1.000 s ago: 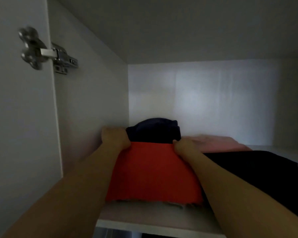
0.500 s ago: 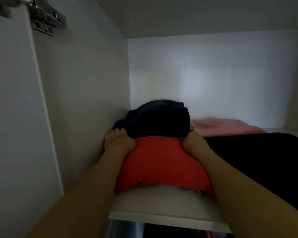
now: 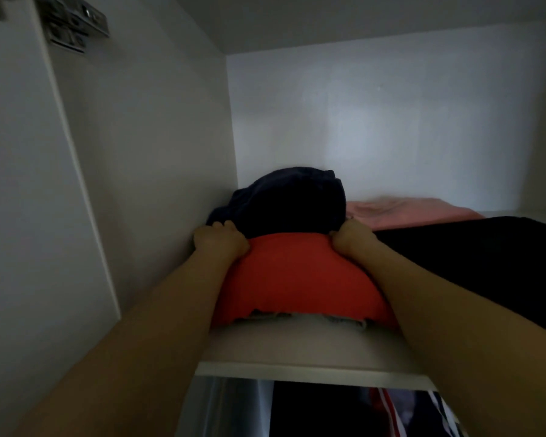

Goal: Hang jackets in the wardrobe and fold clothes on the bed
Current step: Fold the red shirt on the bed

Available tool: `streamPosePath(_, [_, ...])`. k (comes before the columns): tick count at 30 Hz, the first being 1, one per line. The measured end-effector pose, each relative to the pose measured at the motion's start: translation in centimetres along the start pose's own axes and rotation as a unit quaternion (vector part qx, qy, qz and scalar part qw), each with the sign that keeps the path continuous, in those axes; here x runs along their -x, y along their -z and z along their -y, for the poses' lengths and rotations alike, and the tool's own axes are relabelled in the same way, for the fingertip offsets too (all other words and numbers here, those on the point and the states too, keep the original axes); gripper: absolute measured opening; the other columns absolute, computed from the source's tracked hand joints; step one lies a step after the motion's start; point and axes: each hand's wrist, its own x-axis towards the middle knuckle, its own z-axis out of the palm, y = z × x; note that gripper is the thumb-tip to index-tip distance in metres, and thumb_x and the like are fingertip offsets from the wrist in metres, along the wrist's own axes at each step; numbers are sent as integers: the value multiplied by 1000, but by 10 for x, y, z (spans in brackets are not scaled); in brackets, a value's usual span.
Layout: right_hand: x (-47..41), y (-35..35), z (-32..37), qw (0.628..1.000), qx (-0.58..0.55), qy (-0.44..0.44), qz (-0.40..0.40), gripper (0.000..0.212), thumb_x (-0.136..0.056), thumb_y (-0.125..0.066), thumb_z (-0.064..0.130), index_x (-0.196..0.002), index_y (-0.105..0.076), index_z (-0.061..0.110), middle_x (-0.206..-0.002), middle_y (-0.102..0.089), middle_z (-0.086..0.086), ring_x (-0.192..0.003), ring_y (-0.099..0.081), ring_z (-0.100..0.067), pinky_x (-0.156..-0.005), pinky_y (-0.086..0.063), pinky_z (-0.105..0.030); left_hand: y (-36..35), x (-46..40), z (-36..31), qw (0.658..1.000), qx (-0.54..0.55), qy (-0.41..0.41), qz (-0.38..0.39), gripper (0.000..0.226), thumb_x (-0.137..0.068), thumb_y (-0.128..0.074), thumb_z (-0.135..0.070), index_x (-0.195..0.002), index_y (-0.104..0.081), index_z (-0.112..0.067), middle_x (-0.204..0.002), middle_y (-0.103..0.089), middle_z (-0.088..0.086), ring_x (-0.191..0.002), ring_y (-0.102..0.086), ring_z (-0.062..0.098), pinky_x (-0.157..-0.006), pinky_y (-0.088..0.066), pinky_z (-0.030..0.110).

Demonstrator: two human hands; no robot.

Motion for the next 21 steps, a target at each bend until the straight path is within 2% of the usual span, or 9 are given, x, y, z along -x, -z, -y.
streamPosePath(1, [0, 11, 3, 1000, 4, 8, 1, 38, -102, -38, 21, -128, -54, -2, -127, -57, -21, -114, -56, -32, -92, -47, -35, 13, 0, -4, 1000, -13, -5, 13, 55, -96, -42, -34, -145, -40, -10, -145, -44, 15, -130, -46, 32, -107, -37, 43])
streamPosePath(2, [1, 25, 6, 1000, -12, 6, -1, 38, -101, -42, 25, -123, -55, -4, -117, -60, -20, -100, -60, -30, -80, -51, -31, 27, 1, -8, 1000, -22, -7, 17, 52, -96, -46, -33, -143, -45, -12, -144, -47, 14, -128, -49, 32, -107, -40, 45])
streamPosePath(4, [5, 56, 6, 997, -62, -9, -38, 32, -97, -51, 25, -111, -56, -4, -97, -62, -16, -74, -58, -22, -52, -44, -20, 53, 5, -23, 999, -39, -21, -9, 48, -96, -47, -30, -140, -49, -12, -141, -50, 13, -126, -51, 33, -105, -42, 49])
streamPosePath(5, [8, 71, 3, 995, -71, -13, -63, 33, -96, -53, 24, -115, -55, -3, -100, -62, -16, -79, -59, -23, -53, -41, -17, 63, 9, -33, 998, -48, -33, -37, 45, -97, -46, -29, -138, -51, -11, -138, -52, 13, -123, -53, 33, -103, -43, 47])
streamPosePath(6, [13, 85, -3, 994, -70, -12, -85, 38, -96, -53, 22, -123, -51, -4, -113, -60, -18, -94, -60, -27, -63, -39, -17, 69, 14, -45, 995, -53, -49, -73, 41, -97, -45, -27, -134, -54, -10, -133, -55, 13, -119, -55, 32, -99, -45, 43])
streamPosePath(8, [31, 106, -21, 991, -51, -15, -124, 48, -96, -52, 23, -135, -41, -2, -135, -50, -20, -120, -51, -33, -78, -34, -24, 76, 27, -72, 985, -17, -98, -144, 36, -96, -43, -23, -126, -56, -7, -126, -56, 14, -113, -55, 31, -90, -45, 39])
streamPosePath(12, [82, 142, -75, 988, 5, -35, -152, 51, -95, -52, 28, -138, -39, 4, -135, -49, -17, -119, -50, -31, -82, -35, -29, 77, 66, -134, 951, 53, -223, -209, 40, -97, -40, -23, -130, -47, -2, -135, -48, 21, -119, -48, 37, -97, -41, 45])
streamPosePath(16, [146, 190, -133, 979, 48, -82, -182, 52, -95, -52, 26, -141, -37, 6, -137, -48, -16, -116, -53, -32, -86, -43, -33, 79, 118, -199, 928, 42, -305, -212, 41, -97, -39, -28, -131, -44, -4, -134, -48, 19, -118, -48, 38, -97, -38, 45])
streamPosePath(21, [232, 235, -188, 964, 112, -145, -191, 55, -94, -52, 25, -142, -36, 3, -141, -42, -19, -125, -46, -36, -98, -40, -37, 84, 200, -276, 883, 73, -414, -210, 42, -93, -42, -22, -132, -43, -8, -134, -49, 15, -121, -46, 34, -105, -35, 43])
